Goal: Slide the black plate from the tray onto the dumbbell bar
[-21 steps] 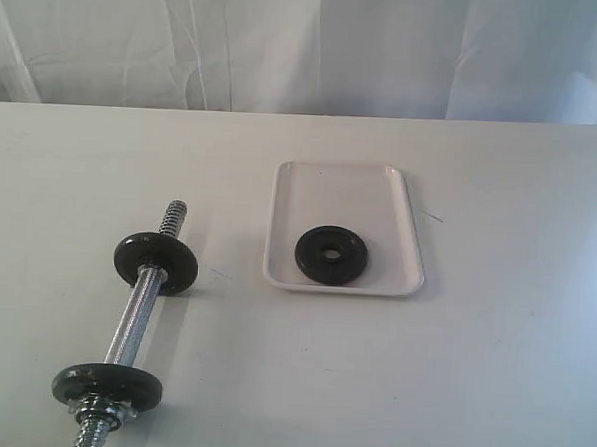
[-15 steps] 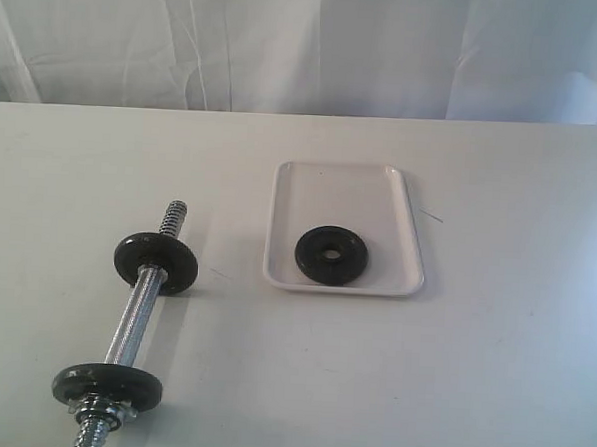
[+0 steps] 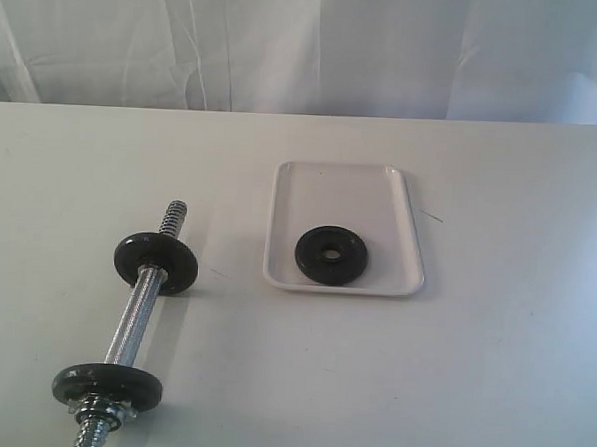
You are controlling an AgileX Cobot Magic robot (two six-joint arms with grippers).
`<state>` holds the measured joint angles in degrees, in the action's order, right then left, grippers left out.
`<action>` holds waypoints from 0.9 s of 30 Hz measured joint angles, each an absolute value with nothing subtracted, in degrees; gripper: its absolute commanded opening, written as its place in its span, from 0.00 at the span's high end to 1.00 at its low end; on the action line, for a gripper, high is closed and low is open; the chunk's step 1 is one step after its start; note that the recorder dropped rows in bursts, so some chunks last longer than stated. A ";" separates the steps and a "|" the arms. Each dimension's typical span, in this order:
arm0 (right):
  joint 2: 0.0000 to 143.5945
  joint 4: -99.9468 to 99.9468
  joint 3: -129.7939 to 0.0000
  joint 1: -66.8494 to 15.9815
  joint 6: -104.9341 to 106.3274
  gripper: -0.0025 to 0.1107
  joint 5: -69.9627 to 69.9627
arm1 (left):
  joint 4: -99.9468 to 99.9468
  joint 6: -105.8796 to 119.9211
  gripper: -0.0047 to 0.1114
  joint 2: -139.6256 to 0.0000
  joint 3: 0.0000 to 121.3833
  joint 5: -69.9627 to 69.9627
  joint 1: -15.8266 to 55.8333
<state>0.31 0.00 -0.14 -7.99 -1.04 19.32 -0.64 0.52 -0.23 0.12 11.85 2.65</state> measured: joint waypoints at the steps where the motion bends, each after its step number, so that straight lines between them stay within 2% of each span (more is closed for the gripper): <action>1: 0.31 0.00 -0.14 -7.99 -1.04 0.98 19.32 | -0.64 0.52 0.96 -0.23 0.12 11.85 2.65; 9: 0.31 0.00 -0.14 -7.99 -1.04 0.98 19.32 | -0.64 0.52 0.96 -0.23 0.12 10.36 2.65; 18: 0.31 0.00 -0.14 -7.99 -1.04 0.98 19.32 | -0.64 0.52 0.96 -0.23 0.12 -6.38 2.65; 25: 0.31 0.00 -0.14 -7.99 -1.04 0.98 19.32 | -0.64 0.52 0.96 -0.23 0.12 -12.92 2.65; 27: 0.31 0.00 -0.14 -7.99 -1.14 0.98 19.32 | -0.64 0.52 0.96 -0.23 0.12 -19.77 2.65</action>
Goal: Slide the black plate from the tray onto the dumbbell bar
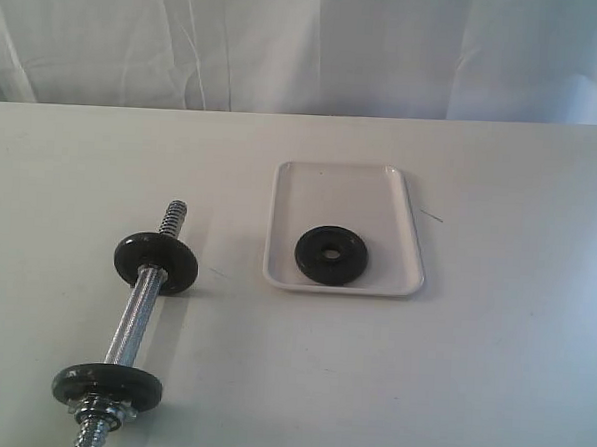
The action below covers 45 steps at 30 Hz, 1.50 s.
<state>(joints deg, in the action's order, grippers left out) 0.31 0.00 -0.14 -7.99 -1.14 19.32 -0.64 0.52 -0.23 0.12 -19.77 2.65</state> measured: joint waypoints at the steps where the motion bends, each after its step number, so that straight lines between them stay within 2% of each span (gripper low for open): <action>1: 0.31 0.00 -0.14 -7.99 -1.14 0.98 19.32 | -0.64 0.52 0.96 -0.18 0.12 -27.80 2.65; 3: 0.31 0.00 -0.14 -7.99 -1.14 0.98 19.32 | -4.62 2.75 0.96 -0.18 0.12 -37.05 2.65; 5: 0.31 0.00 -0.14 -7.99 -1.14 0.98 19.32 | -11.53 7.63 0.96 -0.18 1.72 -36.16 2.65; 15: 0.31 0.00 -0.14 -7.99 -1.26 0.98 19.32 | -17.51 14.67 0.96 -11.06 12.29 -18.36 2.65; 25: 0.31 0.00 -0.14 -7.99 -1.26 0.98 19.32 | -18.62 14.22 0.96 -29.28 24.25 11.28 2.91; 37: 0.31 0.00 -0.14 -7.99 -1.26 0.98 19.43 | -20.04 15.12 0.96 -47.61 32.43 20.48 15.05; 45: 0.31 0.00 -0.14 -7.99 -1.26 0.98 19.43 | -17.20 14.55 0.96 -65.38 40.37 22.91 16.31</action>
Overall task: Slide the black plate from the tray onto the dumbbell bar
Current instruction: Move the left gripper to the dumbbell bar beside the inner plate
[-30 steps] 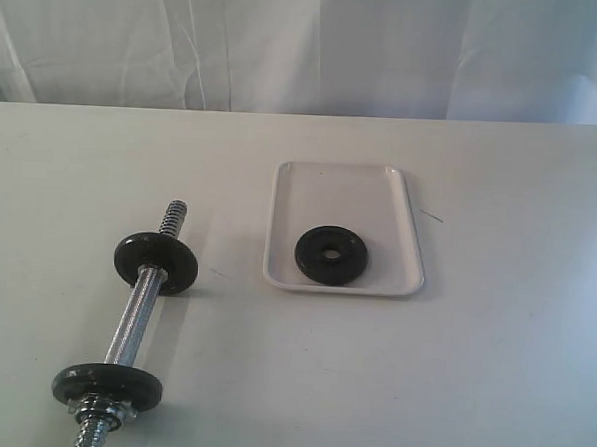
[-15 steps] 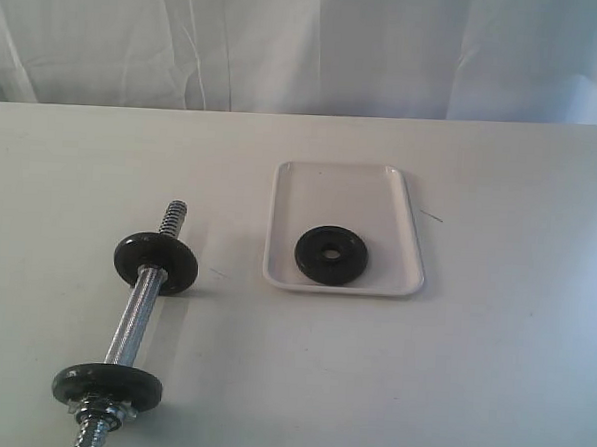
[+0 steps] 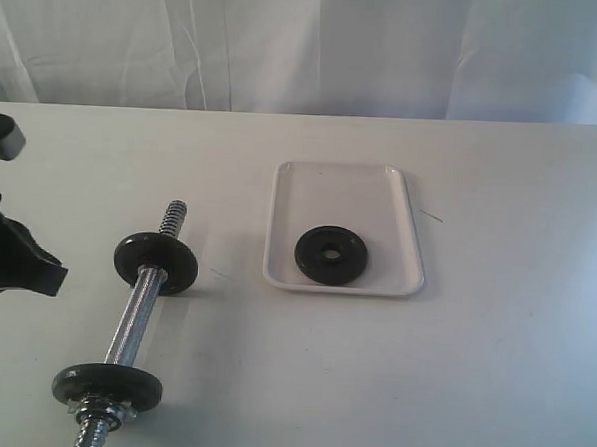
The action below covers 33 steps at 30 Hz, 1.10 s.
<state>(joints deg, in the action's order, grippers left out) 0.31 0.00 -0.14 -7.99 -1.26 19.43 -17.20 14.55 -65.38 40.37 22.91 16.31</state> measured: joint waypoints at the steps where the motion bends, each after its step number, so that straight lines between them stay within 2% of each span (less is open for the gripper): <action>1: 0.31 0.00 -0.14 -7.99 -1.26 0.98 19.43 | -17.09 13.94 0.96 -67.13 40.95 23.15 16.31; 16: 0.31 0.00 -0.14 -7.99 -1.26 0.98 19.43 | -16.98 7.34 0.94 -73.74 42.27 18.66 16.31; 19: 0.31 0.00 -0.14 -7.99 -1.26 0.98 19.43 | -16.98 6.66 0.83 -73.74 42.27 18.66 16.31; 27: 0.31 0.00 -0.14 -7.99 -1.26 0.98 19.43 | -16.98 5.22 0.39 -73.74 42.27 18.43 16.40; 29: 0.31 0.00 -0.14 -7.99 -1.26 0.98 19.43 | -16.98 3.98 0.33 -73.74 42.27 18.32 16.40; 33: 0.31 0.00 -0.14 -7.99 -1.26 0.98 19.43 | -16.98 3.07 0.32 -73.74 42.27 18.20 16.40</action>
<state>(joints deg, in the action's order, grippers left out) 0.31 0.00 -0.14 -7.99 -1.26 19.43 -16.98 3.07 -73.74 42.27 18.20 16.40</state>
